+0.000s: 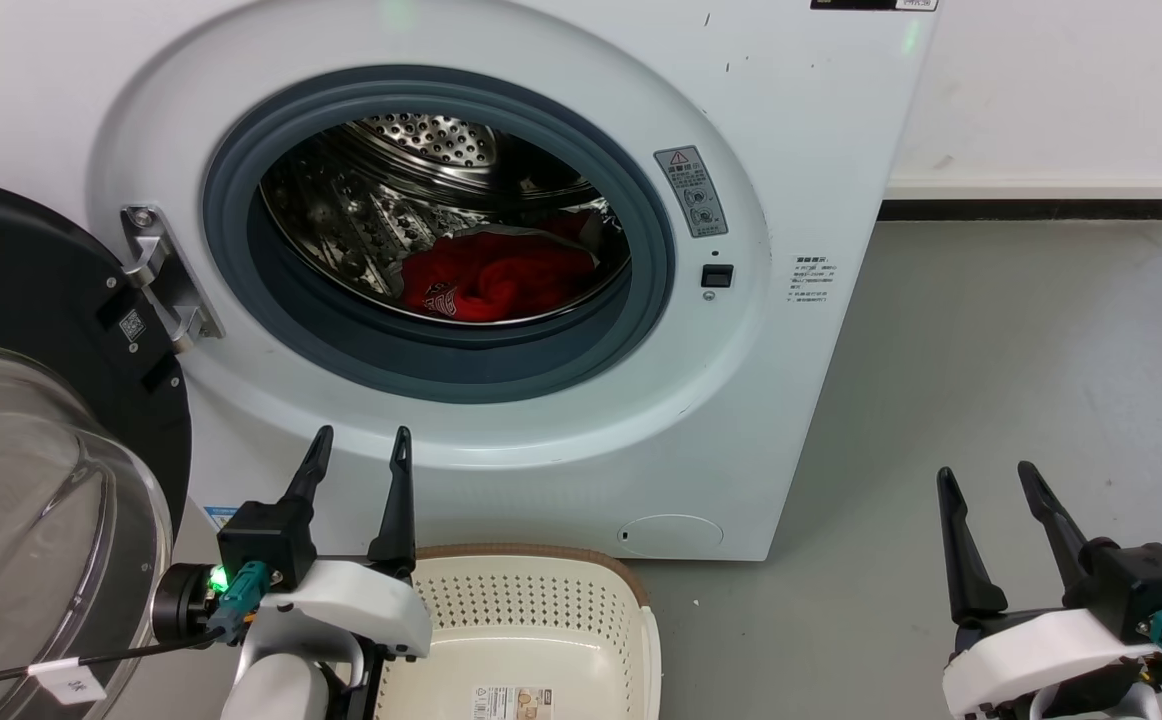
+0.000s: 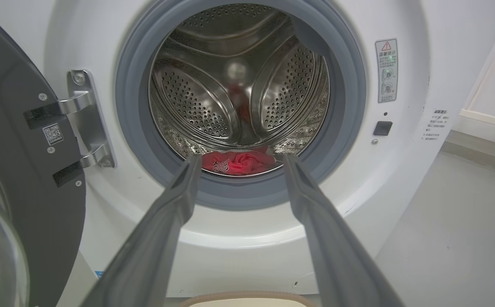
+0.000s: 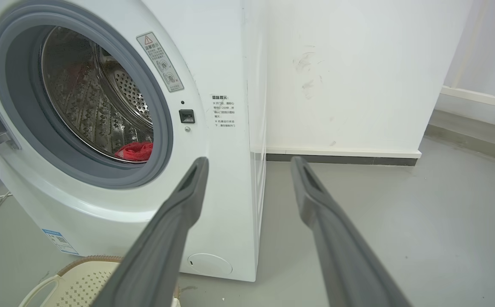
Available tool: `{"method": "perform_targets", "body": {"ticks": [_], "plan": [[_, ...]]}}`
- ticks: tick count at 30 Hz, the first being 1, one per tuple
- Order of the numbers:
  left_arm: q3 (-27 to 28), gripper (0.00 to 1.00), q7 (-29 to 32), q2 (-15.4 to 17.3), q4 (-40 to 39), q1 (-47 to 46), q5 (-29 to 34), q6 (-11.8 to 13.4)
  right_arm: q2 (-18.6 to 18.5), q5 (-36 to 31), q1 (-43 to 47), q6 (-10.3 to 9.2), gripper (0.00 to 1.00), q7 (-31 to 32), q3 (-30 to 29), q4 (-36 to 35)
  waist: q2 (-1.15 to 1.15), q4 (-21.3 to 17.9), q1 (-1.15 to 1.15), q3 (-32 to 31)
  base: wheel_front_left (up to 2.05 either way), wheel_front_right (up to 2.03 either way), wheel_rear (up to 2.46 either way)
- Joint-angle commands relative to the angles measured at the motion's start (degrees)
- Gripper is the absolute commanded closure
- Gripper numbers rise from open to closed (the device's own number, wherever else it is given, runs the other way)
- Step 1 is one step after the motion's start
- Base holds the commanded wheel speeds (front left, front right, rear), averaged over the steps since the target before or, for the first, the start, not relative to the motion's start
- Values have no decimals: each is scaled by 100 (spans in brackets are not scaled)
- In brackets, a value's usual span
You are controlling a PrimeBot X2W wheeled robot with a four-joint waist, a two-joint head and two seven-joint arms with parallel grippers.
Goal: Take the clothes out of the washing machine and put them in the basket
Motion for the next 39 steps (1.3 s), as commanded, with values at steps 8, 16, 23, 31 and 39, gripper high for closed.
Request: {"method": "perform_targets", "body": {"ticks": [8,16,23,31,39], "plan": [[45,0,-130,-25,99,-92,393,2,4,-392,92,-2,0,-76,-24,-79,0,5,0,-1,0,0,0],[67,0,-216,-54,190,-119,710,-15,6,-684,103,-3,0,-118,-21,-84,0,6,0,13,0,0,0],[133,0,-270,-104,255,-105,829,-55,6,-788,124,-3,0,-155,-24,-73,0,5,0,19,0,0,0],[211,0,-258,-141,302,-81,794,-106,6,-736,102,-3,0,-141,-39,-41,0,14,0,30,0,0,0],[262,0,-257,-174,352,-87,835,-134,6,-773,96,-3,0,-126,-38,-67,0,23,0,42,0,0,0]]}}
